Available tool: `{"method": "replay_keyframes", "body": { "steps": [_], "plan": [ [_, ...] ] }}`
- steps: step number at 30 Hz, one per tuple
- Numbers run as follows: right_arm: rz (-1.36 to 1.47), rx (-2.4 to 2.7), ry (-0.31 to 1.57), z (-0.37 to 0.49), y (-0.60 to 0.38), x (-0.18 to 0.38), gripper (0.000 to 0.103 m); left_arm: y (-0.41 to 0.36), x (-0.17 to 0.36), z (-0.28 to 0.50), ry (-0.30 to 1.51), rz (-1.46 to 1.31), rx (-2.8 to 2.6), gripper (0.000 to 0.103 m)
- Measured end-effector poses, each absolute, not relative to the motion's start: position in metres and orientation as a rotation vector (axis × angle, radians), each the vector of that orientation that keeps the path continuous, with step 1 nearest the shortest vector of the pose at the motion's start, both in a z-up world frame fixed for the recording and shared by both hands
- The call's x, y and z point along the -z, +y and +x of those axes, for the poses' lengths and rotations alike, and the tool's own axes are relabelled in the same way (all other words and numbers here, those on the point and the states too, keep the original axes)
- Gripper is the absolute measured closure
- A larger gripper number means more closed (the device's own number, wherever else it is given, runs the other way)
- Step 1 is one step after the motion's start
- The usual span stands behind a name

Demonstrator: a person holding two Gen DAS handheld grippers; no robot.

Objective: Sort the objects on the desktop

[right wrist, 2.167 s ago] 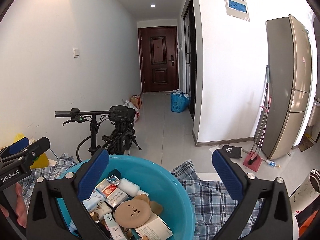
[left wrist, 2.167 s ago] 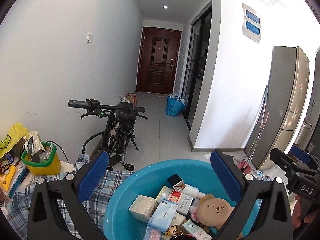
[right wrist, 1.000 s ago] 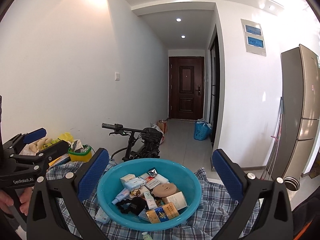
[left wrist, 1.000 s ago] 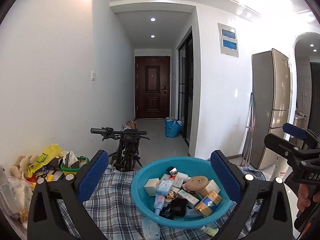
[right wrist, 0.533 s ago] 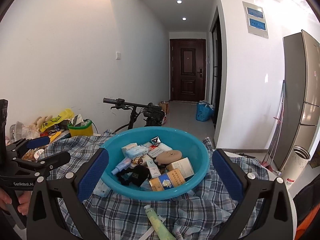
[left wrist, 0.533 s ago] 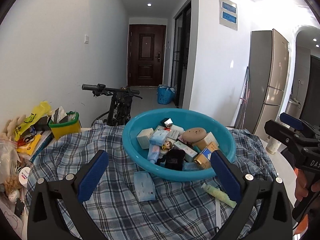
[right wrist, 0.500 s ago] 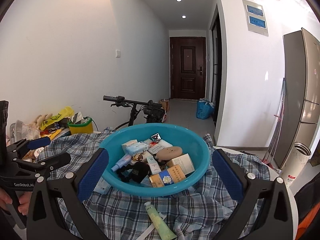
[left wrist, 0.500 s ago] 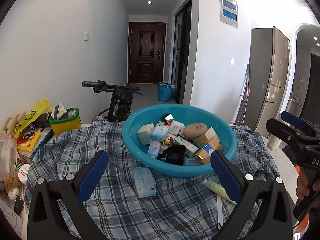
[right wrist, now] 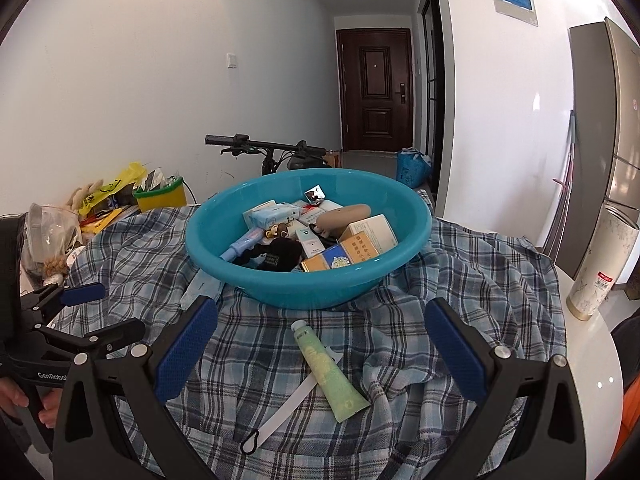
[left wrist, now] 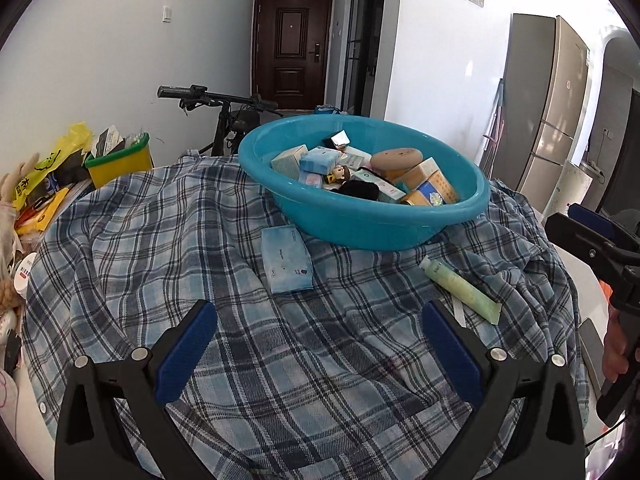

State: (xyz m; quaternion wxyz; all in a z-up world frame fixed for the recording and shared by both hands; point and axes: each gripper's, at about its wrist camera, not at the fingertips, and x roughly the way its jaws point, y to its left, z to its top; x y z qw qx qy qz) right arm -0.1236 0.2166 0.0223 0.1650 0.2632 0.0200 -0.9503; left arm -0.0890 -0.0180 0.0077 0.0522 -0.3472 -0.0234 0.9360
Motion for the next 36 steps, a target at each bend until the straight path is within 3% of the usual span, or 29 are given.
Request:
{"method": "replay_keyframes", "body": {
  "steps": [25, 29, 33, 36],
  "plan": [
    [0.903, 2.629, 0.194, -0.142, 0.204, 0.009, 0.000, -0.022, 0.006, -0.098, -0.056, -1.145, -2.819, 0.000],
    [0.994, 2.555, 0.227, -0.155, 0.203, 0.025, 0.011, -0.022, 0.008, -0.102, -0.036, -1.168, -2.787, 0.000],
    [1.014, 2.522, 0.277, -0.165, 0.201, 0.030, 0.014, -0.023, 0.006, -0.103, -0.008, -1.166, -2.783, 0.000],
    [1.035, 2.482, 0.304, -0.174, 0.196, 0.035, 0.024, -0.022, 0.007, -0.105, 0.004, -1.178, -2.776, 0.002]
  ]
}}
